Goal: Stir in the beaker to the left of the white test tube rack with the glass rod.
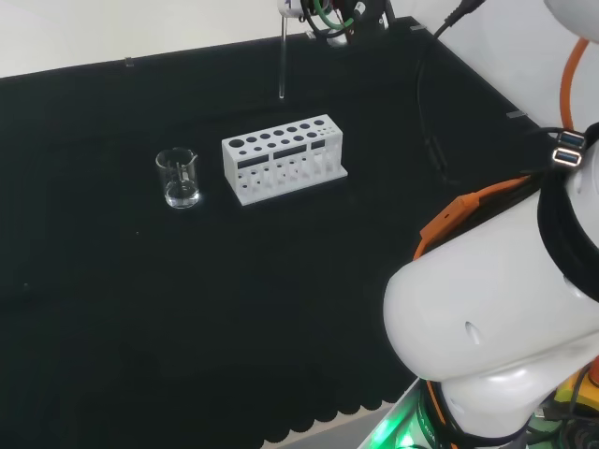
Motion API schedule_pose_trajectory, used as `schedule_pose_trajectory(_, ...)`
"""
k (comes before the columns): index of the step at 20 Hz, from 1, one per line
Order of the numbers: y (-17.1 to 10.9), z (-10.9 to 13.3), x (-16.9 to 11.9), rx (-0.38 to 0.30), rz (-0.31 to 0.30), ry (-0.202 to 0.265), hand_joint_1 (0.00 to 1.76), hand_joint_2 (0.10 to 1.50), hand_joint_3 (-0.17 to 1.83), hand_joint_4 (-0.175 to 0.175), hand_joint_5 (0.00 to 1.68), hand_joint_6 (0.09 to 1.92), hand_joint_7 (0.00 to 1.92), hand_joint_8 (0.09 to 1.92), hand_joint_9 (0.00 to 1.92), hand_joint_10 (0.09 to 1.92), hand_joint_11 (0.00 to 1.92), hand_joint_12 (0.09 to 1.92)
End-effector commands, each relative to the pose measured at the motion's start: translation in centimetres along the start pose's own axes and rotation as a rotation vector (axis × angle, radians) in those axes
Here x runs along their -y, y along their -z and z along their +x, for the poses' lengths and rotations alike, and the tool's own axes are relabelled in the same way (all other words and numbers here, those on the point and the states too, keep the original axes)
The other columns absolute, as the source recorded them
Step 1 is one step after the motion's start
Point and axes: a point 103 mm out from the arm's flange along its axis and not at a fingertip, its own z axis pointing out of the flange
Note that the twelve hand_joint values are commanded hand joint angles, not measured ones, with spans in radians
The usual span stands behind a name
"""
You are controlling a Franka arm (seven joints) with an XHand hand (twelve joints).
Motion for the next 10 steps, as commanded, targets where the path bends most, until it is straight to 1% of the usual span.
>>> schedule_pose_trajectory(1, 0.5, 1.1, 0.4, 0.019, 0.022, 0.01, 1.31, 1.08, -0.17, -0.175, 1.24, 0.59, 1.28, 0.6, 1.79, 0.52, 1.69, 0.64)
schedule_pose_trajectory(6, 1.2, 1.6, 0.6, -0.002, 0.01, 0.012, 1.31, 1.07, -0.17, -0.175, 1.24, 0.59, 1.29, 0.59, 1.79, 0.52, 1.69, 0.65)
schedule_pose_trajectory(10, 1.5, 2.7, -0.2, -0.021, 0.006, 0.039, 1.31, 1.07, -0.17, -0.175, 1.24, 0.59, 1.29, 0.59, 1.8, 0.52, 1.69, 0.65)
